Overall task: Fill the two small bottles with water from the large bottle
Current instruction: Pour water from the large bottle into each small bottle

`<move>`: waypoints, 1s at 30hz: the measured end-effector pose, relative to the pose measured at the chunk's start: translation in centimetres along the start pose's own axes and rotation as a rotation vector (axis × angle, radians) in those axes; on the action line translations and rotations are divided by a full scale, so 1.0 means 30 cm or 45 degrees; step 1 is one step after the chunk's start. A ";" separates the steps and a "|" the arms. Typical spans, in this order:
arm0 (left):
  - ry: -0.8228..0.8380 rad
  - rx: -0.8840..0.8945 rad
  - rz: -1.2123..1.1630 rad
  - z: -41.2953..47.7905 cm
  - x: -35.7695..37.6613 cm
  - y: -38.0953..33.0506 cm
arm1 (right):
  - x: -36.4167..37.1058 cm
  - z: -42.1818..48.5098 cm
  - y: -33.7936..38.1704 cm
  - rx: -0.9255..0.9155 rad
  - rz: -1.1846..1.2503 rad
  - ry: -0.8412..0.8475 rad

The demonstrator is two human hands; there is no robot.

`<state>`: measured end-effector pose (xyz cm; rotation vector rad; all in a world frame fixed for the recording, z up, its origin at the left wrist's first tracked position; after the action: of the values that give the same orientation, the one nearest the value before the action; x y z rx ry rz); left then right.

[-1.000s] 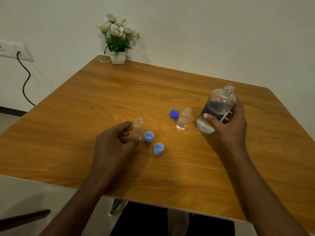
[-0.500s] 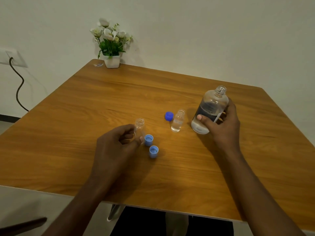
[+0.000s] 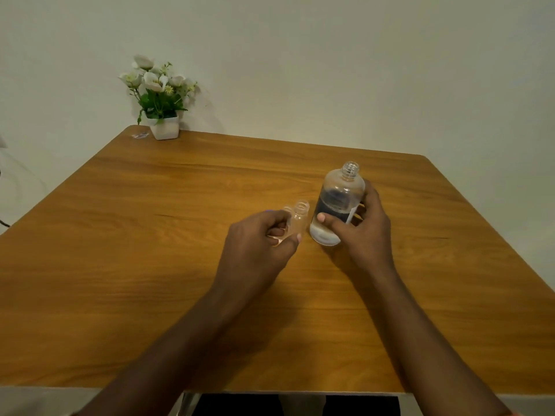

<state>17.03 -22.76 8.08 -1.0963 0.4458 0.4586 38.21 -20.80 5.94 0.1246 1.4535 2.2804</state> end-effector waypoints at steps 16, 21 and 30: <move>0.050 0.106 0.062 0.056 0.143 -0.064 | -0.184 0.005 0.051 -0.144 -0.519 0.224; 0.109 0.131 0.143 0.038 0.191 -0.063 | -0.205 -0.032 0.075 -0.228 -0.779 0.309; 0.169 0.142 0.147 0.020 0.221 -0.074 | -0.188 -0.053 0.104 -0.370 -1.012 0.411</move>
<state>23.77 -22.19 6.26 -0.9999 0.6466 0.4582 41.85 -25.53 8.85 -0.7952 1.0127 1.8365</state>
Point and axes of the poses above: each hand's wrist, its own z-axis towards the middle knuckle, its own x-axis out of the palm, y = z × x, the point moved 10 cm from there along z, towards the middle knuckle, and after that the axes turned 12 degrees about z, right-handed, at the moved point
